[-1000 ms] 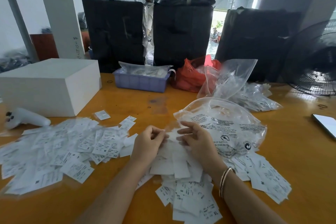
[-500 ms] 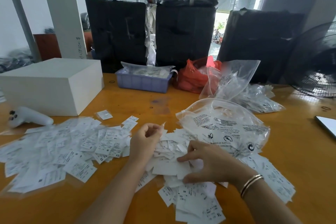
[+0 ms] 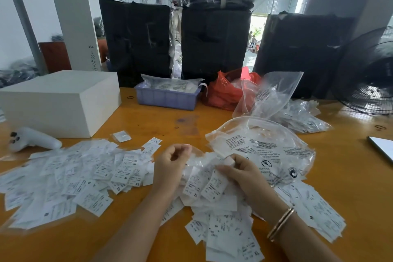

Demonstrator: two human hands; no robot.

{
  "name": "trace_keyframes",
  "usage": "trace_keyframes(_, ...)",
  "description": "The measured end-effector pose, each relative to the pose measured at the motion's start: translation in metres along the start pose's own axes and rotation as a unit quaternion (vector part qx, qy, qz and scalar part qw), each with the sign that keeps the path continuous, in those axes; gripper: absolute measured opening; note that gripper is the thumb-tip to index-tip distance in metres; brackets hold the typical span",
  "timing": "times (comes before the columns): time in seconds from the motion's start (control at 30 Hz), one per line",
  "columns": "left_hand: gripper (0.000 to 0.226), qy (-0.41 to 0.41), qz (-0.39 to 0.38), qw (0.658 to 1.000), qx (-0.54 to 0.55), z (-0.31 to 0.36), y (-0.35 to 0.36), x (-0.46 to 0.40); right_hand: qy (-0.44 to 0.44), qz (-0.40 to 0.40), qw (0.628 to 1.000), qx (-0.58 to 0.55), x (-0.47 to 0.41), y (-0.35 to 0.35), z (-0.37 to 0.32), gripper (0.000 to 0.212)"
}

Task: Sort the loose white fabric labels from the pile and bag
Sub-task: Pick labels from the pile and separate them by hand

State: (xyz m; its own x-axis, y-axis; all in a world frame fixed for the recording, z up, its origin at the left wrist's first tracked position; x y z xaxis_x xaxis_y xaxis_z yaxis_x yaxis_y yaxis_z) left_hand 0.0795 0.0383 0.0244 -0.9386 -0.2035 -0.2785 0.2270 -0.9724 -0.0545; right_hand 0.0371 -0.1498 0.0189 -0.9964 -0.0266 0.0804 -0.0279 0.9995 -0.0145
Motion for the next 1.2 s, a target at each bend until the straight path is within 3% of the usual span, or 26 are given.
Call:
trace_keyframes(0.17, 0.02, -0.032, 0.017, 0.999, 0.021, -0.006, 0.0, 0.001, 0.014, 0.048, 0.993, -0.103, -0.007, -0.01, 0.009, 0.015)
trace_keyframes(0.27, 0.015, -0.027, 0.042, 0.999, -0.005, -0.003, -0.005, 0.001, 0.016, 0.079, 0.988, -0.133, -0.008, -0.013, 0.01, 0.013)
trace_keyframes(0.43, 0.014, -0.02, 0.079, 0.996, -0.031, -0.001, -0.016, -0.002, -0.061, 0.159, 0.985, 0.038, -0.011, -0.02, -0.006, 0.009)
trace_keyframes(0.53, 0.01, -0.009, 0.081, 0.995, -0.049, 0.0, -0.017, -0.003, -0.069, 0.157, 0.984, 0.046, -0.011, -0.018, -0.008, 0.012)
trace_keyframes(0.8, 0.014, 0.015, 0.024, 0.999, -0.043, 0.005, -0.003, 0.0, -0.027, 0.146, 0.98, -0.134, -0.01, -0.021, -0.003, 0.023)
trace_keyframes(0.97, 0.009, 0.071, -0.034, 0.994, -0.072, 0.012, 0.007, 0.004, -0.072, 0.195, 0.968, -0.143, -0.005, -0.029, -0.011, 0.019)
trace_keyframes(1.1, 0.008, 0.069, -0.064, 0.994, -0.052, 0.012, 0.013, 0.005, -0.142, 0.215, 0.948, -0.189, 0.002, -0.035, -0.026, 0.006)
trace_keyframes(1.2, 0.013, 0.064, -0.079, 0.995, -0.023, 0.009, 0.015, 0.005, -0.165, 0.195, 0.938, -0.234, 0.004, -0.033, -0.033, 0.014)
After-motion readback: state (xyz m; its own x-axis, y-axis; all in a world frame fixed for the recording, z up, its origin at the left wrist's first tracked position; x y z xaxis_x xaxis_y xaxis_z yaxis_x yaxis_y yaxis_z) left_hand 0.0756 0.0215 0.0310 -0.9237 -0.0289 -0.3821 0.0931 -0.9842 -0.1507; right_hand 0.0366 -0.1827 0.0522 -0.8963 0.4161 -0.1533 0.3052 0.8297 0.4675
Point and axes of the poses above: each hand's wrist, its own x-axis away from the middle knuckle, its own y-axis out of the palm, z = x × y, the point moved 8 cm from there along -x, towards the middle knuckle, and after that the axes turned 2 degrees about z, right-handed, at the moved point
